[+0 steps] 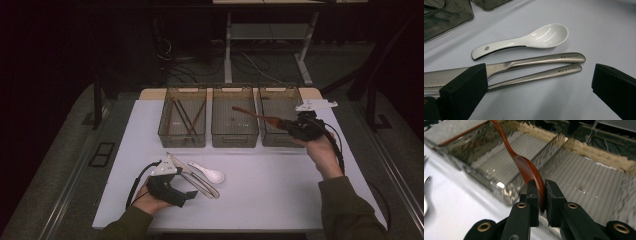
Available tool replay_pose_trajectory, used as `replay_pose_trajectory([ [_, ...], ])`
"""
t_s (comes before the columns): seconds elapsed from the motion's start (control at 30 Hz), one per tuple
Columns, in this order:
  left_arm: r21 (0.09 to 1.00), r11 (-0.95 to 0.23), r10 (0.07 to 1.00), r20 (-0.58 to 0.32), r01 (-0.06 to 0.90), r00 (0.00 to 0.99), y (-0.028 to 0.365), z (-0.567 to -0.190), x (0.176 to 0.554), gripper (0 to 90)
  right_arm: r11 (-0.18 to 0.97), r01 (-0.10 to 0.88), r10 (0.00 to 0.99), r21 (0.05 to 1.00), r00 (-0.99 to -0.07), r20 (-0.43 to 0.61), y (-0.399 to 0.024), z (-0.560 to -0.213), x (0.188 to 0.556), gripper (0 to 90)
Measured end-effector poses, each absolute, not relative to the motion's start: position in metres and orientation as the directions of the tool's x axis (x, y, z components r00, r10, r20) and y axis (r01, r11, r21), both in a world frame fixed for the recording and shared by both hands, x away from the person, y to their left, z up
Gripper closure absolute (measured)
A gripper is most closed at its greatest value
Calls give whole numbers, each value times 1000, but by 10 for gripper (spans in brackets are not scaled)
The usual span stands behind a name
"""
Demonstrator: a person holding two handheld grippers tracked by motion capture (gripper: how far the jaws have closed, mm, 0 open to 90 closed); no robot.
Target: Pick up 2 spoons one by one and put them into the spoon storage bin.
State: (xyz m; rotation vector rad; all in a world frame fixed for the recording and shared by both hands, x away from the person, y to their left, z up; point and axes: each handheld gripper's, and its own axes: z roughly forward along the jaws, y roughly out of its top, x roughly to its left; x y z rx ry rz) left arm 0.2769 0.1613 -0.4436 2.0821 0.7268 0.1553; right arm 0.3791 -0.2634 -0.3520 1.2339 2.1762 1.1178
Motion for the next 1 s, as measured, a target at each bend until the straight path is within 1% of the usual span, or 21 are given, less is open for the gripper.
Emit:
replay_pose_trajectory([
  [0.2,792,-430,544,-155,433,824,161,-443,276,0,318,544,854,777,-520,14,-232,-351,404,820],
  [0.47,794,-426,543,-159,434,825,161,-443,276,0,330,574,866,749,-499,1,-204,-358,428,820],
  [0.63,793,-430,541,-157,432,826,161,-443,276,0,346,586,866,733,-500,-9,-193,-364,437,820],
  [0.9,793,-431,537,-158,431,829,160,-444,276,0,359,607,856,709,-517,10,-186,-375,441,814],
  [1.0,793,-431,537,-158,430,829,160,-444,276,0,361,595,849,719,-528,10,-185,-374,440,730],
])
